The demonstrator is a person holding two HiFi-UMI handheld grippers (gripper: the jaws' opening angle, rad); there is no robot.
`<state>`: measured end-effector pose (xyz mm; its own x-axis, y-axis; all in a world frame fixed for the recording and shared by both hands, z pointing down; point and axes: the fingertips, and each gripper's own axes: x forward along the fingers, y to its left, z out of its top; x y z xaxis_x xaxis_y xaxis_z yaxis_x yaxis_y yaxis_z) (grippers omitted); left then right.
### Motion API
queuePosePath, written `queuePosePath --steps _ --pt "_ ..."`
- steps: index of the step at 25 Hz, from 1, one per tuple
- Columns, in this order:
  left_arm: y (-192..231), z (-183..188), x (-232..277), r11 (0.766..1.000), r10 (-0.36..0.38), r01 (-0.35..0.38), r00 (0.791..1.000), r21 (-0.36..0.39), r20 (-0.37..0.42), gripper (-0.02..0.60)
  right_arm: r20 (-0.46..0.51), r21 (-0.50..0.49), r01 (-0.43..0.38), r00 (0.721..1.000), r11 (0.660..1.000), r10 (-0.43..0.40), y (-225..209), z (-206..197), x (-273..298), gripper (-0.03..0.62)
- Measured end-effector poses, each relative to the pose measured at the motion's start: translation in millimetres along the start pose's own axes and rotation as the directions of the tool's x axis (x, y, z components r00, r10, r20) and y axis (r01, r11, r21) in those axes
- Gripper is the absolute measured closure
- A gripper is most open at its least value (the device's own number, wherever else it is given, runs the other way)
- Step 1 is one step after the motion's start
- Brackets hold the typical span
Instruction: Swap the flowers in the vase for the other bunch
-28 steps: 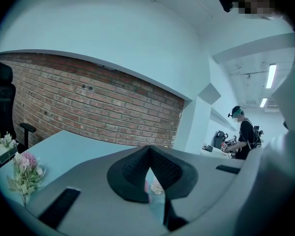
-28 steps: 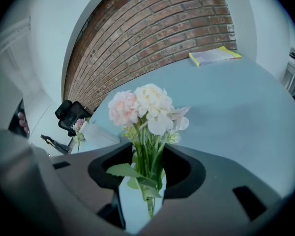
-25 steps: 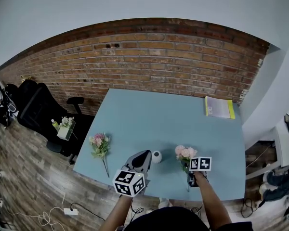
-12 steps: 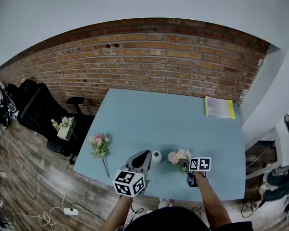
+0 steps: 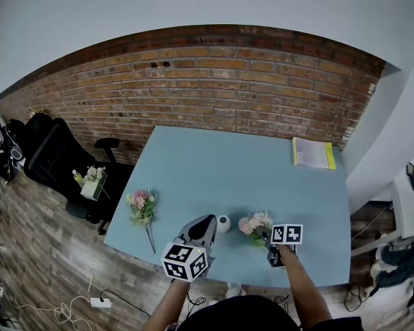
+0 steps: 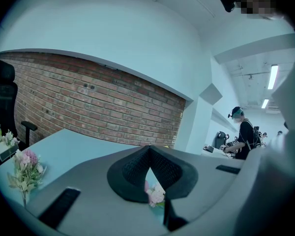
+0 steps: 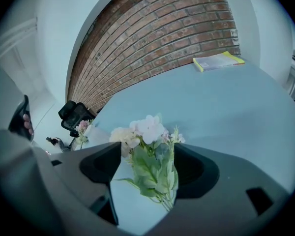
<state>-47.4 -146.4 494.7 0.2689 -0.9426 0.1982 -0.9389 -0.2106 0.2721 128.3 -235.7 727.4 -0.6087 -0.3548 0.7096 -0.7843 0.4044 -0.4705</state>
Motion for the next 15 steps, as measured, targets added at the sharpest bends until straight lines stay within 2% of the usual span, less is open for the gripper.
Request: queuePosePath --steps 15 --pt "-3.6 -0.7 -5.6 1.0 -0.005 0.005 1.0 0.004 0.003 0.581 0.015 -0.012 0.003 1.0 1.0 -0.003 3.5 1.6 -7.8 0.269"
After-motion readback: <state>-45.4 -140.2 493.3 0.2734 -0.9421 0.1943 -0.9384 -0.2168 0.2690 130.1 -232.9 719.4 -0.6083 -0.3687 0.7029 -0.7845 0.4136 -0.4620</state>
